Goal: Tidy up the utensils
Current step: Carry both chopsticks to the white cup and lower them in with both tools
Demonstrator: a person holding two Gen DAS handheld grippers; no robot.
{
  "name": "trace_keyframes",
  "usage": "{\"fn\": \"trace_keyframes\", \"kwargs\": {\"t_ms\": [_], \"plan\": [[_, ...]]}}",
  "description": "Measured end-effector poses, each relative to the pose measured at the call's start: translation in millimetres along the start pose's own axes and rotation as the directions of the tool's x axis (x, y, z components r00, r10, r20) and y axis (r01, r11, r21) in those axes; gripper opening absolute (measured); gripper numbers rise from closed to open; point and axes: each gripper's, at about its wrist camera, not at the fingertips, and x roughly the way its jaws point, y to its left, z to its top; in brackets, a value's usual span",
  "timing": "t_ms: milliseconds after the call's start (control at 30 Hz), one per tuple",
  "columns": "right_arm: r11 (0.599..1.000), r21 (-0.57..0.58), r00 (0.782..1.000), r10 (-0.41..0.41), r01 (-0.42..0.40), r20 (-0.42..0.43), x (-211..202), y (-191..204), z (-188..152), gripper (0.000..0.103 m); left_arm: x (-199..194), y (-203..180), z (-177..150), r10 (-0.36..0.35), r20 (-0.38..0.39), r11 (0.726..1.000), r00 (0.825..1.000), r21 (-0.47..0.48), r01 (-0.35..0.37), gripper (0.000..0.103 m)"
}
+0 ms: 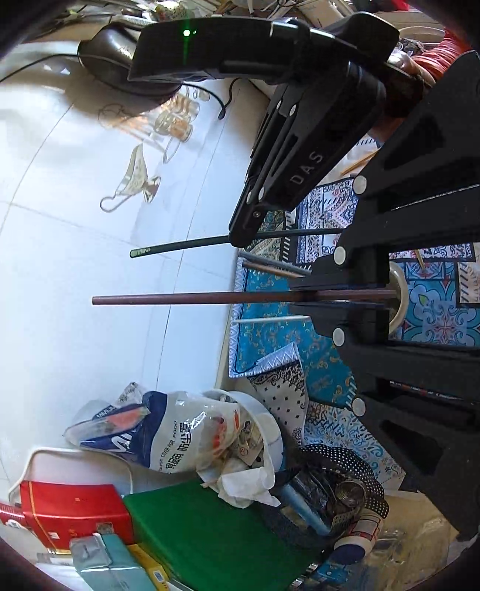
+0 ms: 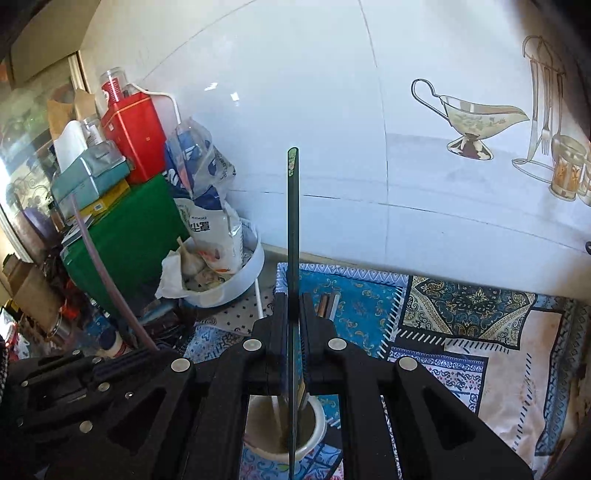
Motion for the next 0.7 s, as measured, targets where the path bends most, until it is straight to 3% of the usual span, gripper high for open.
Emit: {"fn": "trace_keyframes", "kwargs": {"t_ms": [300, 700], "plan": [[0.999, 0.034, 0.999, -0.041, 0.042, -0.031, 42.9, -6.9, -13.0, 0.006, 26.8, 16.6, 0.6, 0.027, -0.054, 0.999, 0.998, -0.021, -0.028, 0.003], [0.999, 0.001, 0.998, -0.044, 0.044, -0.043, 47.7, -3.5, -34.7, 0.006, 59.4, 26.9, -7.4, 0.026, -0.145, 0.999, 0.989, -0.038, -0.031, 0.003]]}}
